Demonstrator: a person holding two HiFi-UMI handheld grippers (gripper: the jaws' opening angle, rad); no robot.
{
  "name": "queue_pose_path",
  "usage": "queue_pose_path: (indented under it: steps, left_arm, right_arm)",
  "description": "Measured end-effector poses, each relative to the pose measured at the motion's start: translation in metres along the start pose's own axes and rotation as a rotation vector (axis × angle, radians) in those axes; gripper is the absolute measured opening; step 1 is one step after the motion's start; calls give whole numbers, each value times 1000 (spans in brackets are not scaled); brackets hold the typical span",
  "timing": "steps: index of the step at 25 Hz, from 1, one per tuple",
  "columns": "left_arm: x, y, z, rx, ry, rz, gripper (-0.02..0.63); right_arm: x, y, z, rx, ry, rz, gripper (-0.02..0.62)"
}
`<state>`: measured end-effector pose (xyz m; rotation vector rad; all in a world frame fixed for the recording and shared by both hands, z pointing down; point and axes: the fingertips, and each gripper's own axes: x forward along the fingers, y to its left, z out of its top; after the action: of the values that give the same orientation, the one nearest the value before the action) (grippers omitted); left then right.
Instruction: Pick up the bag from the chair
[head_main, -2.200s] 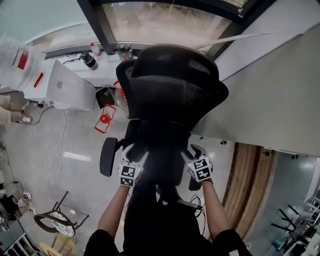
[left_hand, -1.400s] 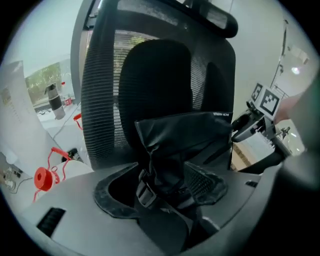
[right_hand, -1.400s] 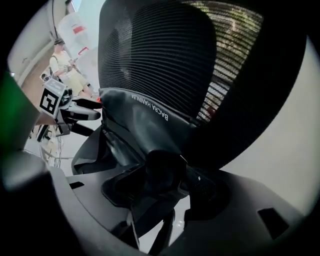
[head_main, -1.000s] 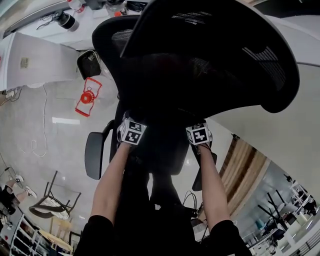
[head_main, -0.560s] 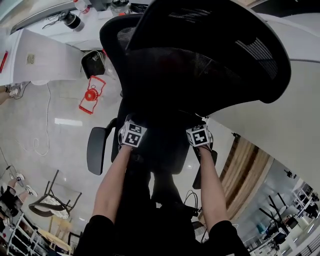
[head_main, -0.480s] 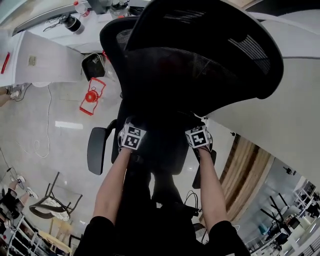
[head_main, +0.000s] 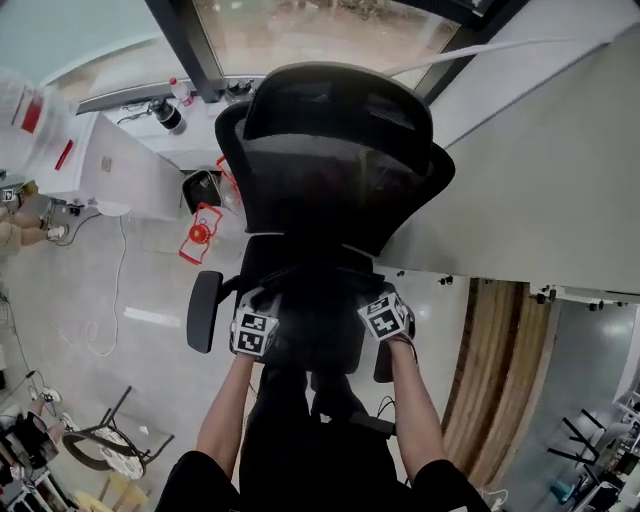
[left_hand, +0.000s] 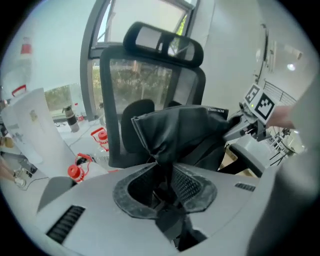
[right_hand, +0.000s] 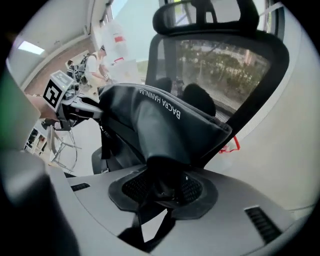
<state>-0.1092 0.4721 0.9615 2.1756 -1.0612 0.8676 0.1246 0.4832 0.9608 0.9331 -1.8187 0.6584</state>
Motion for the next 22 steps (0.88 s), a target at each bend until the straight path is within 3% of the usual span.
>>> queue_pose_path:
  steps: [11, 16, 22]
  left_arm:
    - [-192, -102, 43, 48, -253, 89, 78]
    - [-257, -133, 50, 96, -315, 88, 77]
    - [-311, -159, 39, 87, -369, 61, 75]
  right_arm:
    - [-197, 58, 0, -140, -274, -13, 114]
    - [-257, 89, -14, -150, -351, 5, 110]
    - [-308, 125, -33, -153, -392, 5, 109]
